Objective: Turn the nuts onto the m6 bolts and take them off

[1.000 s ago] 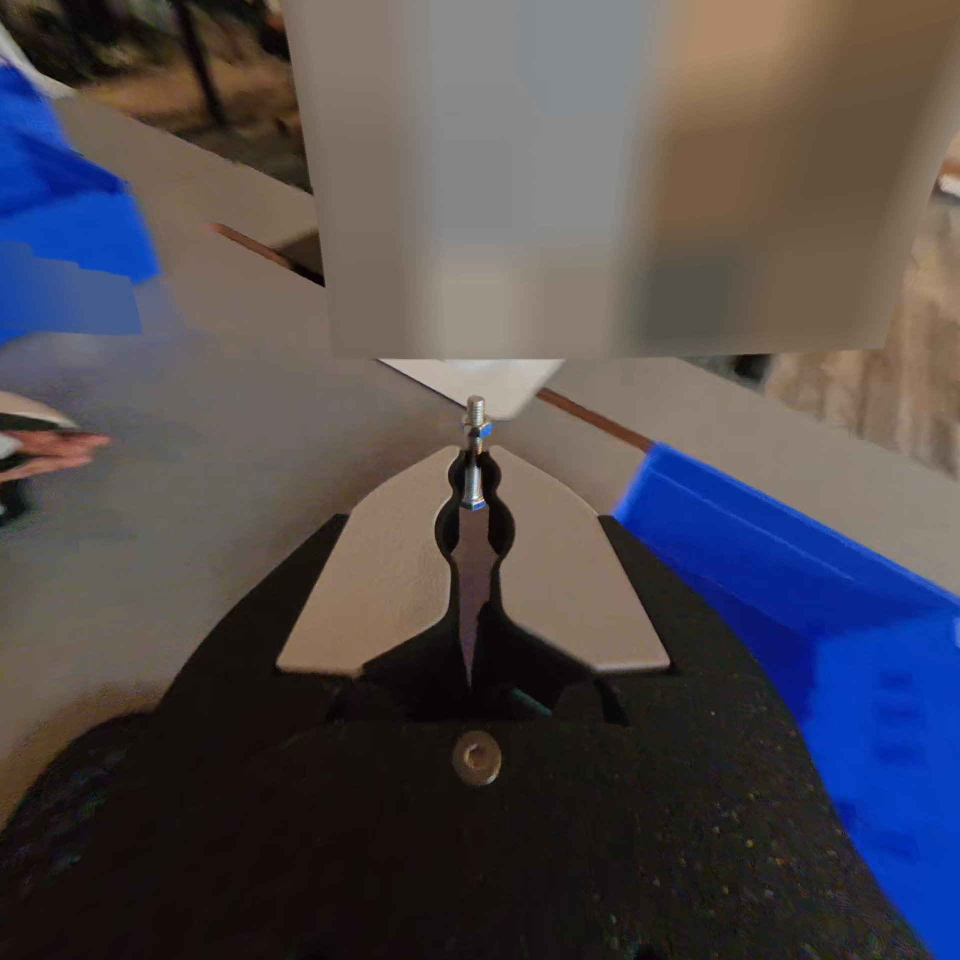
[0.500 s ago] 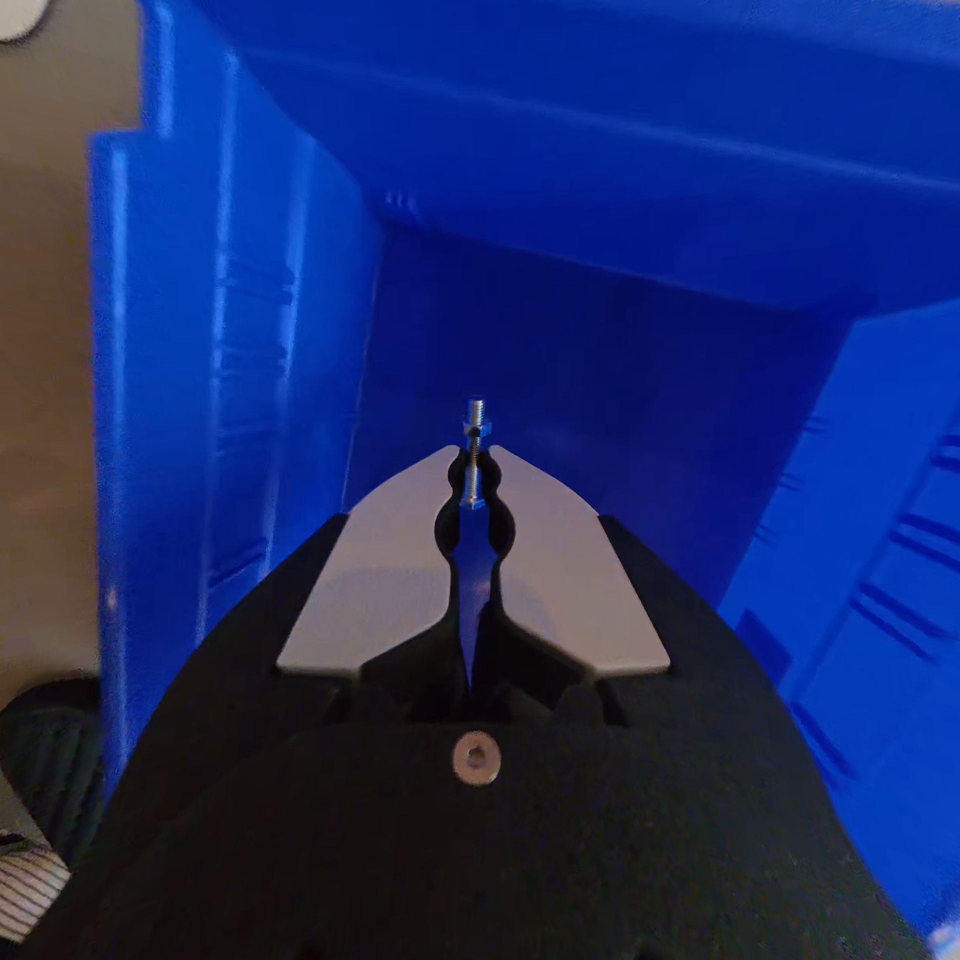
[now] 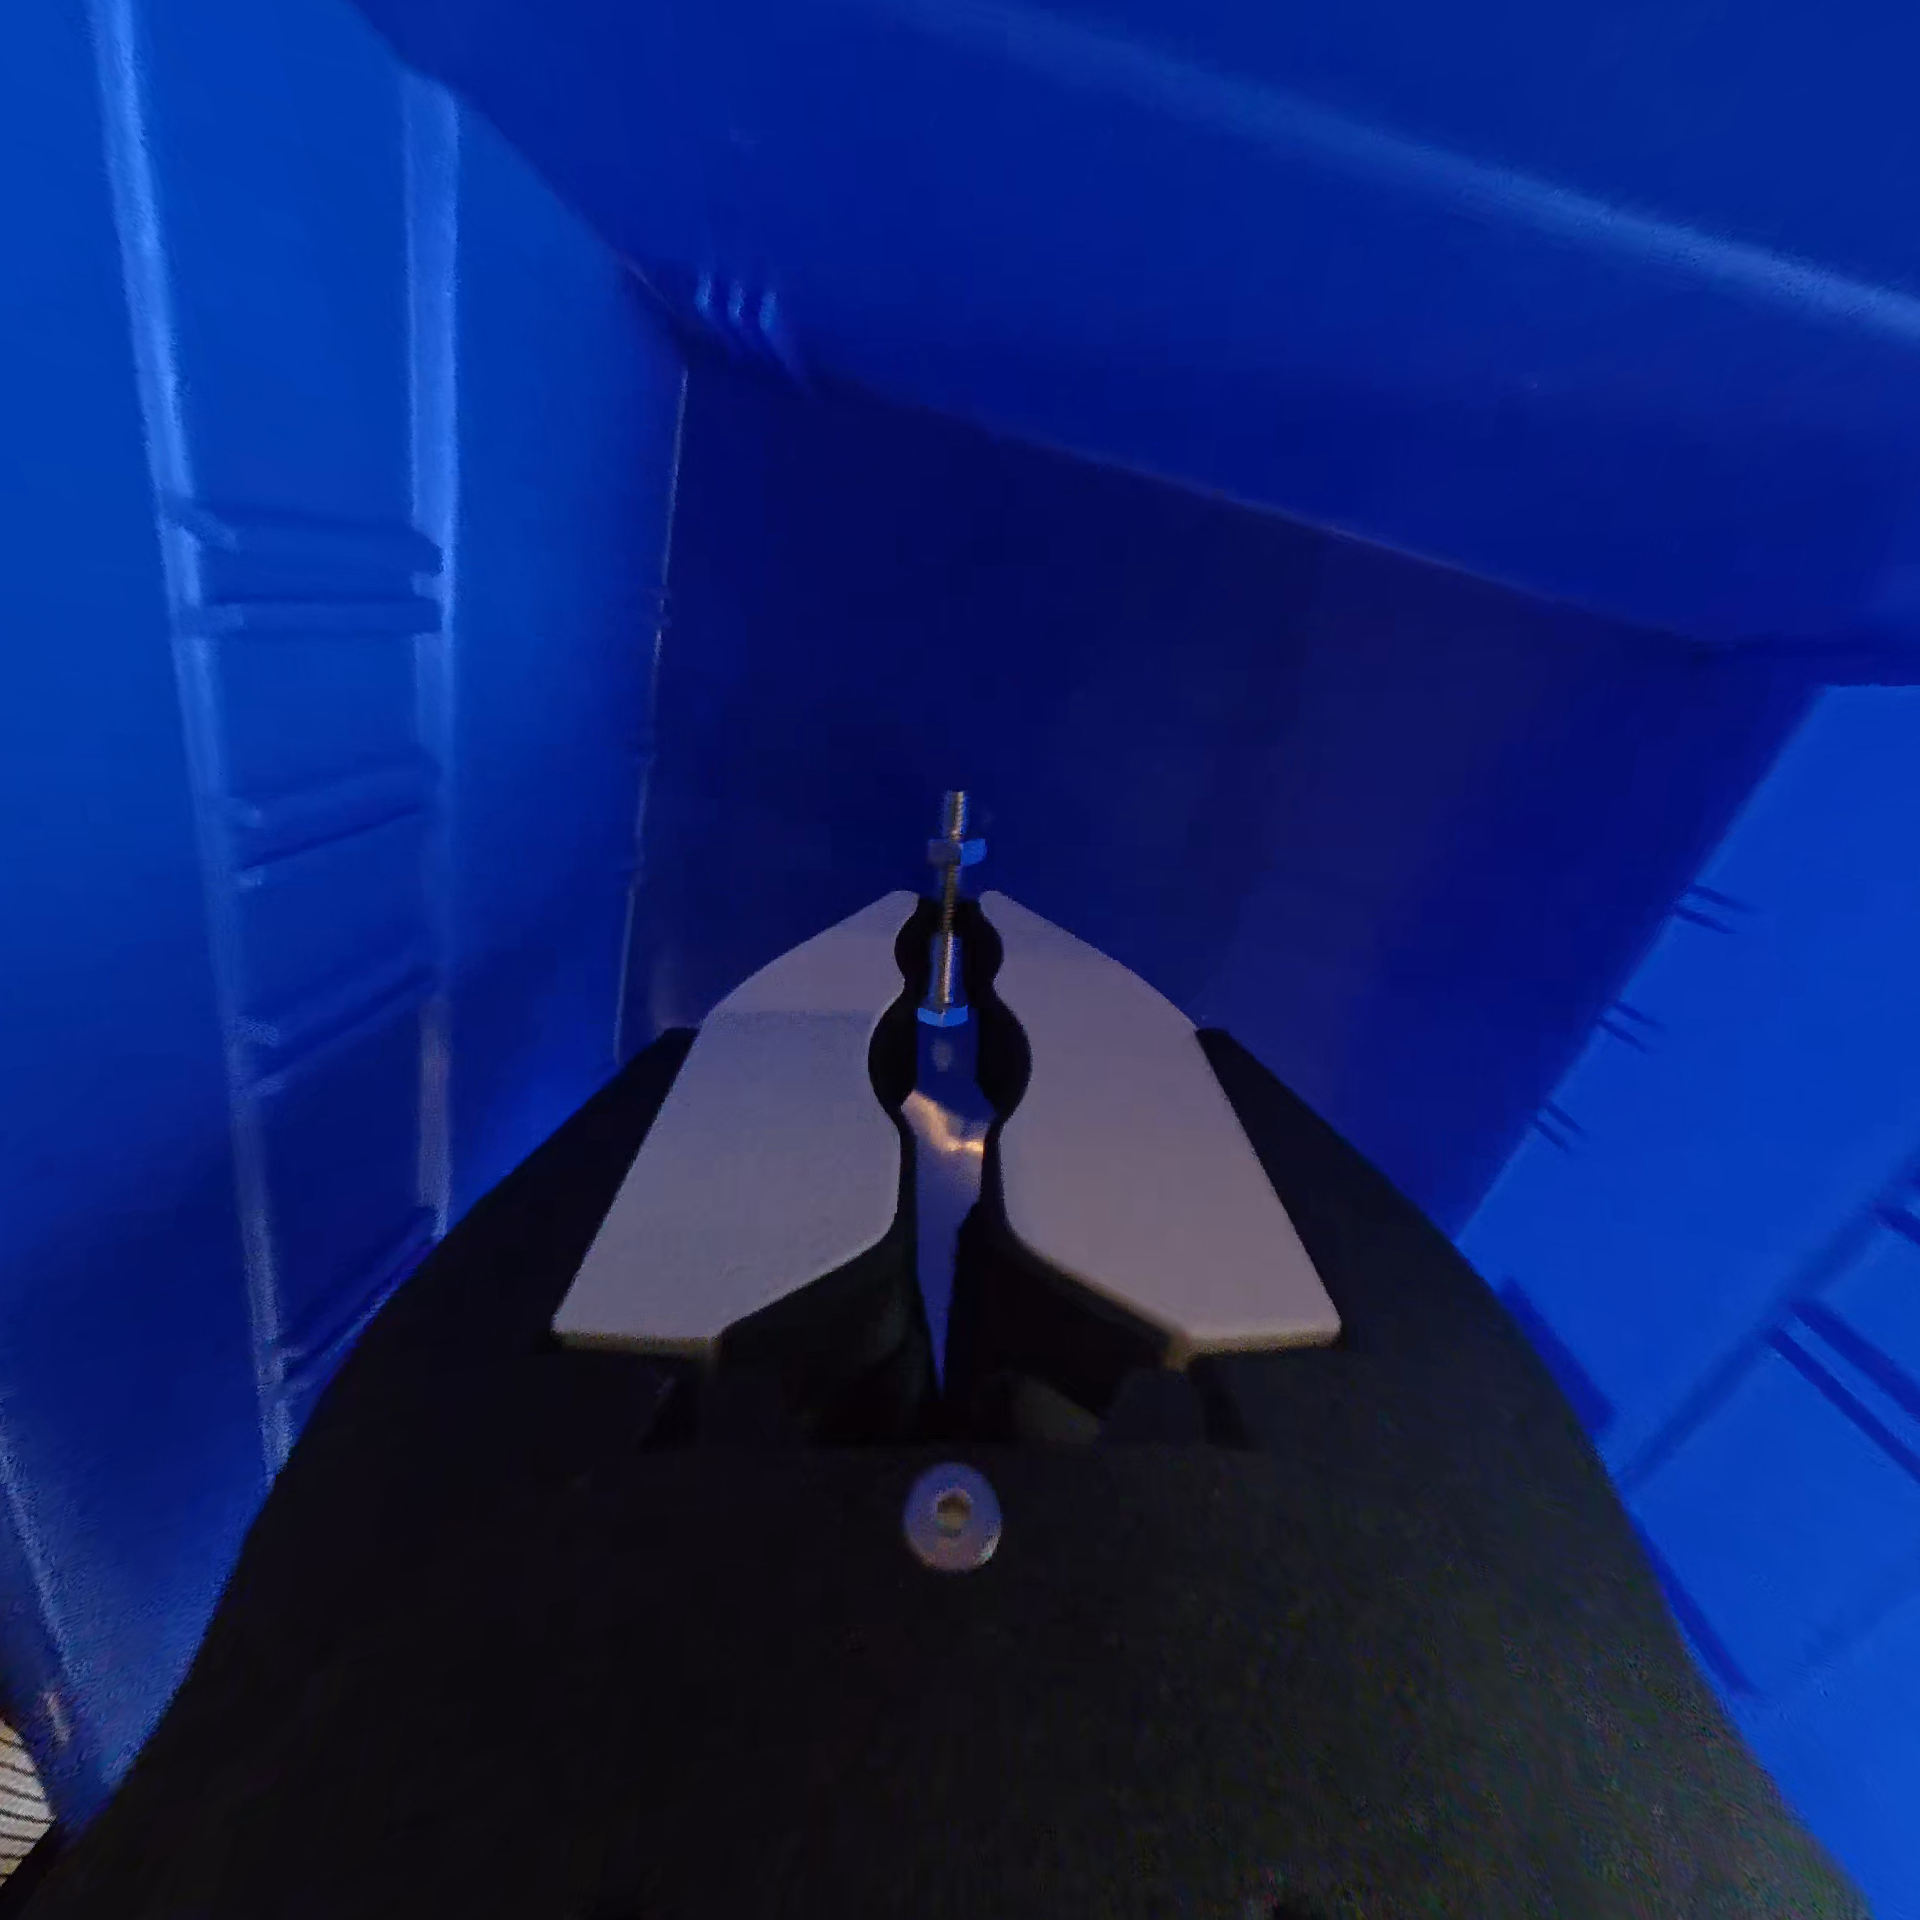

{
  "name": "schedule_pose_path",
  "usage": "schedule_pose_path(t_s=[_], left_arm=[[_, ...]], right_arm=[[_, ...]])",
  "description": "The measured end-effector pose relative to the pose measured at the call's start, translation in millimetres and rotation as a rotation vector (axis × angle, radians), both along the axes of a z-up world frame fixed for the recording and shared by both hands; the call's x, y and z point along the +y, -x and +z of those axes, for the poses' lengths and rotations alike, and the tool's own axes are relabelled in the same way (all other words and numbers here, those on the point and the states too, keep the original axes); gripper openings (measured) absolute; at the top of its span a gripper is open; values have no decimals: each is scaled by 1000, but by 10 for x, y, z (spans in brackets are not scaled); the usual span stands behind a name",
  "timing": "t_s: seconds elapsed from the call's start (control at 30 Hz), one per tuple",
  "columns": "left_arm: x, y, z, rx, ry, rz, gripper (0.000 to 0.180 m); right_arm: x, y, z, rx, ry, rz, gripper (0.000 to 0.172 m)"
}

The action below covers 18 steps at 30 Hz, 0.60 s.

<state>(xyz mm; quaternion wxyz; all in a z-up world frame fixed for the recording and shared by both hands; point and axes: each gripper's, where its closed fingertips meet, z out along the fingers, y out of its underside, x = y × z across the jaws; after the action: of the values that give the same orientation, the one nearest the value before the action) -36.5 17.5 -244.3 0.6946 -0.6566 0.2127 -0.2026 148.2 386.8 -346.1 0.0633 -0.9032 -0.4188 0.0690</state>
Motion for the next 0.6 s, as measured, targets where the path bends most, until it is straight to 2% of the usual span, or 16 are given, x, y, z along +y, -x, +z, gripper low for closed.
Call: schedule_pose_path(t_s=[0.33,0.6], left_arm=[[-3,-3,-2,6,-1,0,93],[-5,-5,-5,11,-2,0,93]], right_arm=[[8,-14,-33,19,-4,-29,8],[14,-5,81,66,-48,-40,25]])
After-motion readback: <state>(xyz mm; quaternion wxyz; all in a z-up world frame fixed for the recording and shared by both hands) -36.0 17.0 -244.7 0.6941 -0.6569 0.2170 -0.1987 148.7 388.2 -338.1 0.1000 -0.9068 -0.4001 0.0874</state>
